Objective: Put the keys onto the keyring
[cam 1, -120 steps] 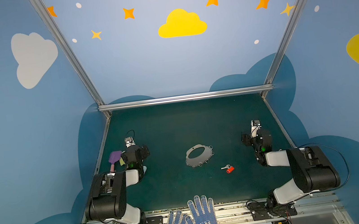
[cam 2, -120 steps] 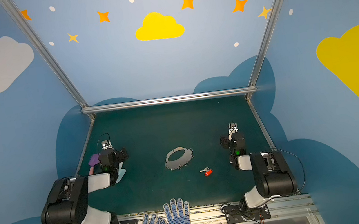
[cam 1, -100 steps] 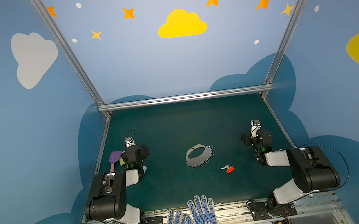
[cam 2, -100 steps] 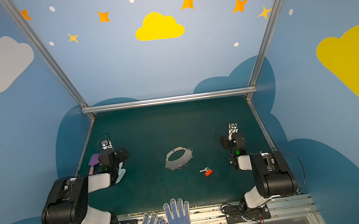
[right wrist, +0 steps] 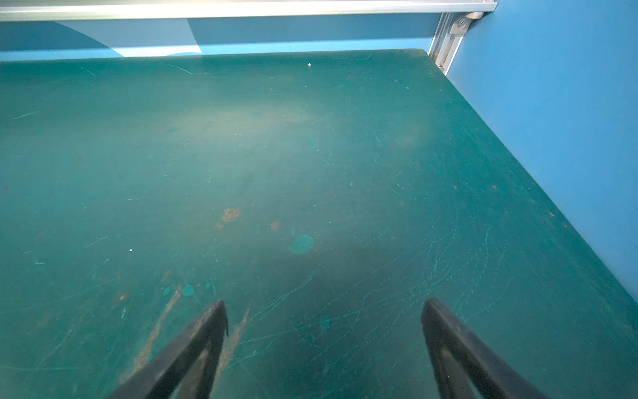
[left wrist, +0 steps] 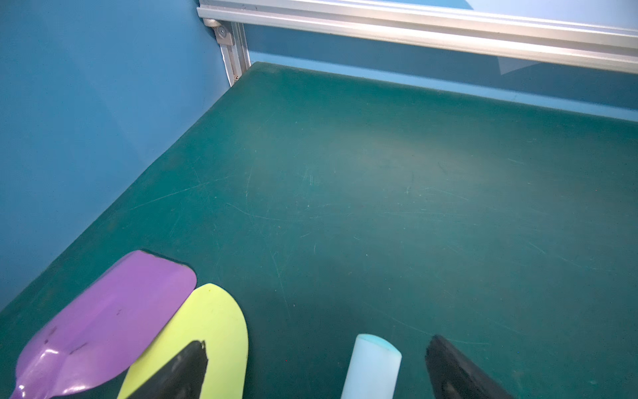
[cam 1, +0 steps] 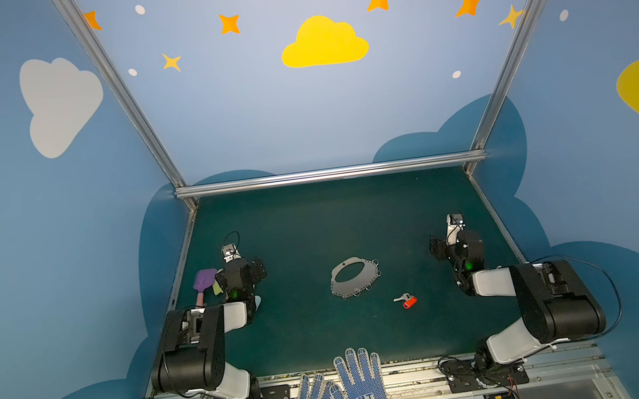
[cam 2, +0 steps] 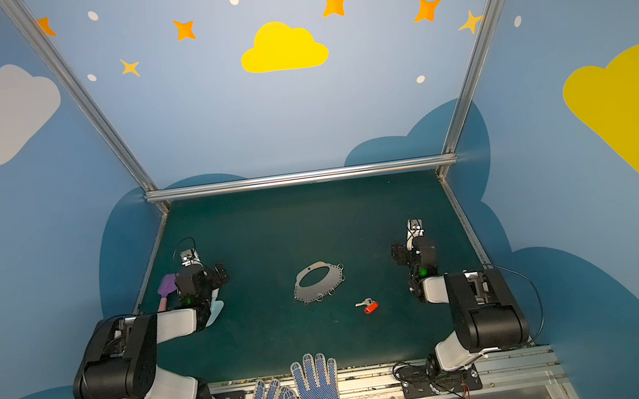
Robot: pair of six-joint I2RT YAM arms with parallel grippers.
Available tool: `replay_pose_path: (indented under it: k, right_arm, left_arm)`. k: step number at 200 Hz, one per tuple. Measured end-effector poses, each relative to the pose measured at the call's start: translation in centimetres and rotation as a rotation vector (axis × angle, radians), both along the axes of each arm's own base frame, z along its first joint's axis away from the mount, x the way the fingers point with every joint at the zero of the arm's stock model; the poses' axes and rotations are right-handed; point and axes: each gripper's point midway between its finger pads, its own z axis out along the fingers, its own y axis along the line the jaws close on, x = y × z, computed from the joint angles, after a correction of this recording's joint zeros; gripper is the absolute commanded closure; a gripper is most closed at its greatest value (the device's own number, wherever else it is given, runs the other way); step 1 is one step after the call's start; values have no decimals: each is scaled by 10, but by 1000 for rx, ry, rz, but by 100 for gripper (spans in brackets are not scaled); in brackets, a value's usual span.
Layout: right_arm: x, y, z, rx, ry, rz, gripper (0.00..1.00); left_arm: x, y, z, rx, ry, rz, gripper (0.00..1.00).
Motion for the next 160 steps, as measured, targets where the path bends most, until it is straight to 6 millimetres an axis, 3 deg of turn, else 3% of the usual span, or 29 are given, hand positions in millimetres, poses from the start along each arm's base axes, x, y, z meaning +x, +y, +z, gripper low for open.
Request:
replay_pose_path:
  k: [136,149,160]
  right_arm:
    - [-2,-3,1,-5,13,-20,10]
    - [-2,-3,11,-8,37,-22,10]
    - [2,-3,37,13,7,-30,10]
  left_arm:
    - [-1,1,0,-11,17,14,0]
    - [5,2,9,-9,48,16,0]
    - [15,3,30,-14,35,23,0]
